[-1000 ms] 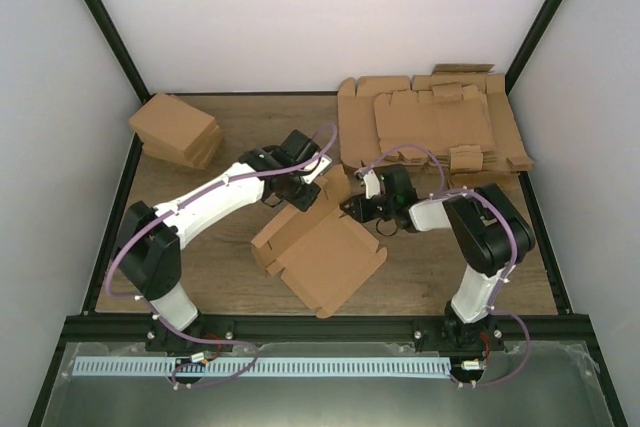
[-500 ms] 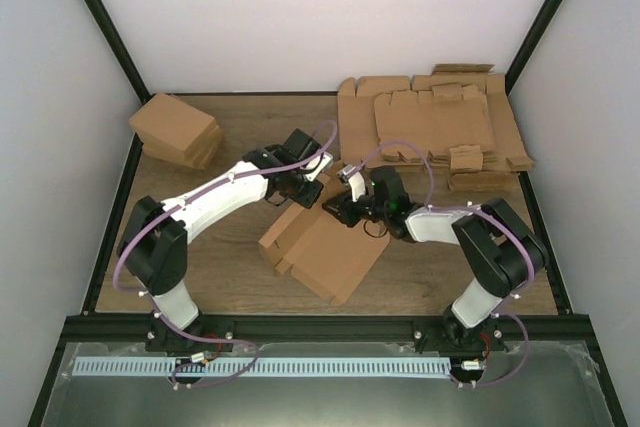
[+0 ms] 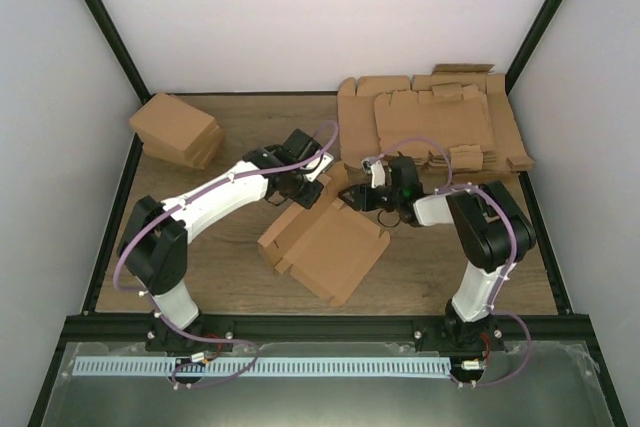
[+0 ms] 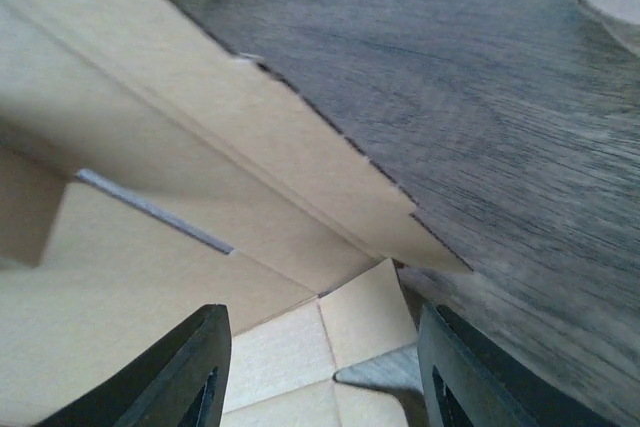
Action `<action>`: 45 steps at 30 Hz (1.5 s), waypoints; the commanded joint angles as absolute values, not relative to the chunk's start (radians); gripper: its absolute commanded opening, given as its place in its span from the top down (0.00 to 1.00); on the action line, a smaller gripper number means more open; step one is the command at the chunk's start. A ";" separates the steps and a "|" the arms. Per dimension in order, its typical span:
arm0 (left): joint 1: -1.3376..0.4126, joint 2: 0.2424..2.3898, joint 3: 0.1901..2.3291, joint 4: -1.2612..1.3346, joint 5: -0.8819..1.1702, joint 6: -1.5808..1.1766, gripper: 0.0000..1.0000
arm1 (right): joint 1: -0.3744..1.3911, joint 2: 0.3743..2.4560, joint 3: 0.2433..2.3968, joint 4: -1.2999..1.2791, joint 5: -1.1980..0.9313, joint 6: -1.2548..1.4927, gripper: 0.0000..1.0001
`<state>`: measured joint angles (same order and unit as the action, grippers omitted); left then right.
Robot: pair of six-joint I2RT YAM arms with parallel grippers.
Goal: Fold the paper box
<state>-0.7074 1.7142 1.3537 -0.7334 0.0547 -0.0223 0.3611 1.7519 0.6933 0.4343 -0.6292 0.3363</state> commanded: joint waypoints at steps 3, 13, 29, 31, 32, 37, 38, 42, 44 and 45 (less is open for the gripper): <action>-0.706 1.705 1.344 -0.732 0.074 -0.005 0.77 | 0.356 1.859 0.794 0.400 -0.661 0.345 0.42; -0.707 1.711 1.348 -0.729 0.084 0.000 0.77 | 0.357 1.915 0.821 0.419 -0.802 0.335 0.54; -0.708 1.718 1.349 -0.731 0.093 -0.009 0.77 | 0.461 1.812 0.743 0.363 -0.796 0.227 0.64; -0.709 1.717 1.347 -0.733 0.091 -0.008 0.77 | 0.468 1.831 0.744 0.350 -0.776 0.236 0.62; -0.709 1.715 1.347 -0.733 0.091 -0.007 0.77 | 0.469 1.841 0.744 0.346 -0.769 0.242 0.61; -0.719 1.718 1.347 -0.740 0.098 0.000 0.77 | 0.471 1.904 0.779 0.273 -0.729 0.249 0.60; -0.722 1.719 1.347 -0.742 0.093 0.000 0.77 | 0.472 1.911 0.784 0.258 -0.719 0.245 0.59; -0.738 1.721 1.348 -0.753 0.064 0.000 0.77 | 0.472 1.905 0.772 0.235 -0.690 0.229 0.58; -0.750 1.721 1.348 -0.757 0.046 0.000 0.77 | 0.473 1.893 0.762 0.234 -0.673 0.220 0.57; -0.757 1.722 1.349 -0.760 0.034 0.000 0.77 | 0.473 1.887 0.760 0.230 -0.669 0.213 0.57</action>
<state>-0.7273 1.7142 1.3518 -0.7521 0.0608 -0.0181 0.4583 1.8778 0.7750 0.3382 -0.7242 0.2409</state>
